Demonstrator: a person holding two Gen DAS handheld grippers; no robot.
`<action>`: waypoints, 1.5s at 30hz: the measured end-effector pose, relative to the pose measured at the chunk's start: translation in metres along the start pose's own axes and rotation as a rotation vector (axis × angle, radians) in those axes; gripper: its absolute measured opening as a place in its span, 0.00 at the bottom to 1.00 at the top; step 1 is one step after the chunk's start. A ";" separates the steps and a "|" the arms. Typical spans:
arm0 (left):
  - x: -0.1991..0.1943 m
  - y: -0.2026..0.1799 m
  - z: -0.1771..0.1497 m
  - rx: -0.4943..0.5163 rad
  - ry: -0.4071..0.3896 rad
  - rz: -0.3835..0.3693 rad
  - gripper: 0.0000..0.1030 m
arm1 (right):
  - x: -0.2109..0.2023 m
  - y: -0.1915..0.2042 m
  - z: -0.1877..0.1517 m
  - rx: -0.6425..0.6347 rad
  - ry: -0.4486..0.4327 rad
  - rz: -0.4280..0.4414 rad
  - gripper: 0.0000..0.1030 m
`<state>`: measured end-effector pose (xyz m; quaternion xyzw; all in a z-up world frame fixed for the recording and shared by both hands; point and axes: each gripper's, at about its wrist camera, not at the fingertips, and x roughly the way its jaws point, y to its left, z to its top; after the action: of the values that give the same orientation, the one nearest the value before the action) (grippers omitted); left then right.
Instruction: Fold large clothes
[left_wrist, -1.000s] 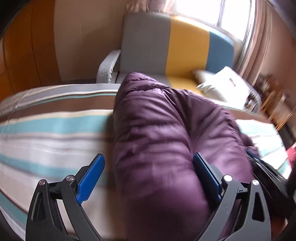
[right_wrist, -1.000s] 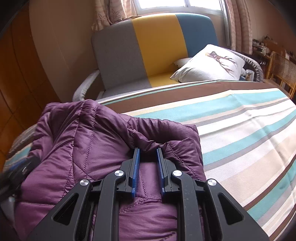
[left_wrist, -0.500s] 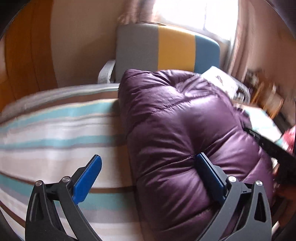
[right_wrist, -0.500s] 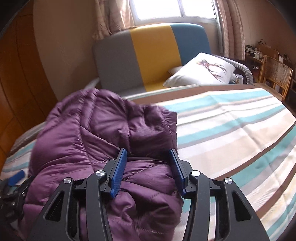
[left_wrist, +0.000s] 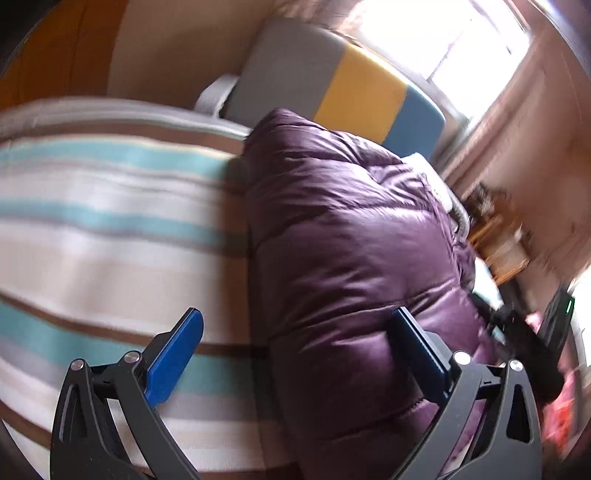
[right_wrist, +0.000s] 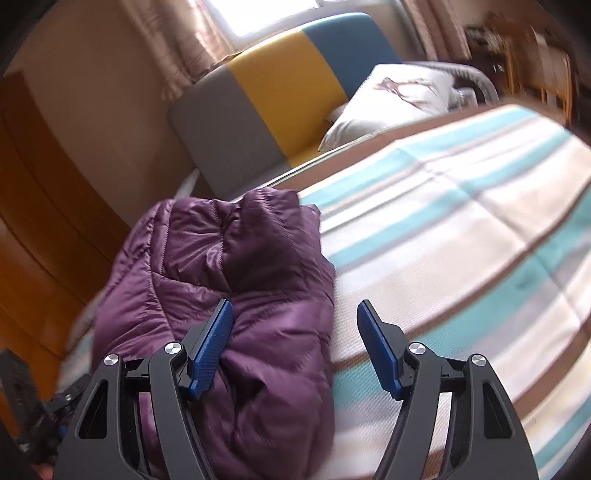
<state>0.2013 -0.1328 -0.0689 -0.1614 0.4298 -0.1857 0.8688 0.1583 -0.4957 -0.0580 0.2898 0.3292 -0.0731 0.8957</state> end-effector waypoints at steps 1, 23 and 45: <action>-0.004 0.006 0.001 -0.038 -0.004 -0.011 0.98 | -0.003 0.000 -0.001 0.000 0.005 0.001 0.67; 0.011 -0.028 0.016 0.091 0.071 -0.090 0.98 | 0.010 0.009 -0.001 -0.028 0.146 -0.006 0.67; 0.017 -0.043 0.023 0.210 0.131 -0.121 0.98 | 0.049 -0.006 0.011 0.009 0.279 0.114 0.71</action>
<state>0.2222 -0.1755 -0.0486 -0.0827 0.4533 -0.2920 0.8381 0.2002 -0.5038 -0.0843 0.3195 0.4330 0.0175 0.8427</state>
